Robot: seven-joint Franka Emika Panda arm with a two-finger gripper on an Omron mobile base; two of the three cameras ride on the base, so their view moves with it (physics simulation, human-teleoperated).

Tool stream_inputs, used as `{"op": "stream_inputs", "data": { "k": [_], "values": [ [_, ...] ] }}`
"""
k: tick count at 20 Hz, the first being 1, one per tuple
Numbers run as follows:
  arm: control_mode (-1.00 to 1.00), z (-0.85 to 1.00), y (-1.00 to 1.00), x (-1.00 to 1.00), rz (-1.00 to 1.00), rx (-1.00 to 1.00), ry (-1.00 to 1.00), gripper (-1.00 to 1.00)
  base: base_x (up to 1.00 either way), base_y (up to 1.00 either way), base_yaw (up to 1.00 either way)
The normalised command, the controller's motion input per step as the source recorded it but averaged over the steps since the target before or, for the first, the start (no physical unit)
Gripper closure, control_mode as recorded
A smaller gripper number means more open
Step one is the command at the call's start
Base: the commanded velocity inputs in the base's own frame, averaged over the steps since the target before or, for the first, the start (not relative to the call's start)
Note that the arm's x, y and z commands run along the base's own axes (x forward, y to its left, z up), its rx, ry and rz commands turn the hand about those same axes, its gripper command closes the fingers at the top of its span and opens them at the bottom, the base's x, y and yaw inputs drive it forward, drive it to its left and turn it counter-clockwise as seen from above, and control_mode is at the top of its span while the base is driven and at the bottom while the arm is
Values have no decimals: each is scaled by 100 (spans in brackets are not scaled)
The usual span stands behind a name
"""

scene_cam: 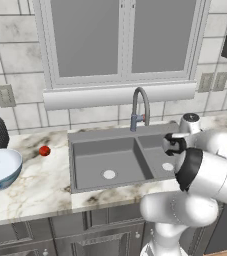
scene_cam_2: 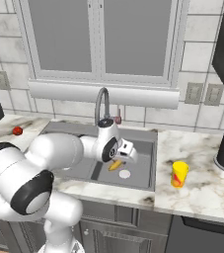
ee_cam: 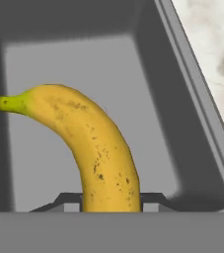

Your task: Remove the banana and apple from the sink. Then move the bowl and cup from the counter to the sink for washing.

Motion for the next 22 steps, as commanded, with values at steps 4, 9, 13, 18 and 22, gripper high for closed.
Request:
{"op": "stream_inputs", "data": {
  "k": [4, 9, 13, 18, 22],
  "values": [
    [-100, 16, 20, -25, 0, -2, 0, 100, 0, 0, 0],
    [-100, 22, 19, -21, 1, 0, 0, 100, 0, 0, 0],
    [-100, 24, 19, -21, 3, 0, 1, 100, 0, 0, 0],
    [-100, 20, 22, -20, 3, 0, 5, 100, 0, 0, 0],
    [-100, 15, 26, -18, 3, 0, 4, 100, 0, 0, 0]
  ]
}}
